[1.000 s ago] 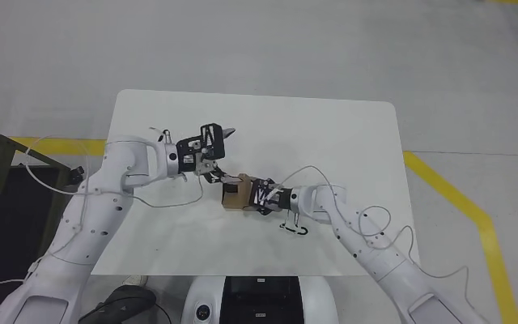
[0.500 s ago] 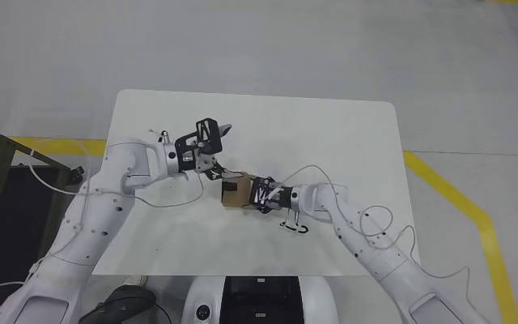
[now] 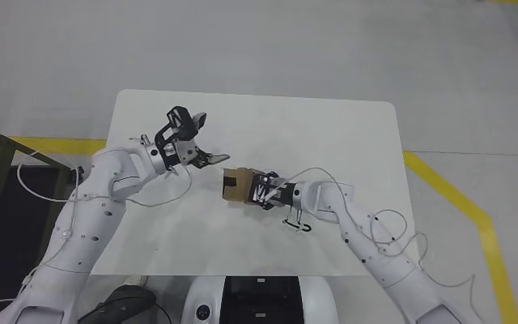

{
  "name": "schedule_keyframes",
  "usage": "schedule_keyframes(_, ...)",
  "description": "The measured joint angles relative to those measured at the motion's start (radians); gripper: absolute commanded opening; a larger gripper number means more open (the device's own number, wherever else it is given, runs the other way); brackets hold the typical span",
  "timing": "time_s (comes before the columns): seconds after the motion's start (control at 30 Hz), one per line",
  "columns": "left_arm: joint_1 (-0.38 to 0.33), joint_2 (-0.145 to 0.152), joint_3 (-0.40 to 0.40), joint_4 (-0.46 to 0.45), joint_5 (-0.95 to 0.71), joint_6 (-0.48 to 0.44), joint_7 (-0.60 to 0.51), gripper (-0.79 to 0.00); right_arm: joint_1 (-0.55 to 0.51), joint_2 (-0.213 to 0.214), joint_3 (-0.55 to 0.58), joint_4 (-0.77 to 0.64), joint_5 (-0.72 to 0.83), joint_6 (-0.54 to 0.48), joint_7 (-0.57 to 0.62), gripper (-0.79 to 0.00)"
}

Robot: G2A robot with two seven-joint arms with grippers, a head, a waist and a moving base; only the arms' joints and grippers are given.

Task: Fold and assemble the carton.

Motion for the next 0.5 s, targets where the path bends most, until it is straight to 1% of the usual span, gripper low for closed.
schedule_keyframes(0.07, 0.01, 0.0, -0.001, 0.009, 0.011, 0.015, -0.011, 0.0, -0.009, 0.005, 0.013, -0.009, 0.004, -0.006, 0.007, -0.677)
schedule_keyframes(0.2, 0.014, 0.0, 0.012, 0.03, 0.029, 0.001, -0.046, 0.0, -0.022, 0.011, 0.028, -0.024, 0.012, -0.013, 0.028, -0.708)
schedule_keyframes(0.33, 0.001, -0.003, 0.045, 0.042, 0.059, -0.021, -0.084, 0.0, -0.027, 0.014, 0.033, -0.03, 0.022, -0.018, 0.044, -0.708)
schedule_keyframes(0.5, -0.028, -0.009, 0.082, 0.065, 0.07, -0.053, -0.093, 0.0, -0.021, 0.013, 0.024, -0.033, 0.027, -0.015, 0.065, -0.705)
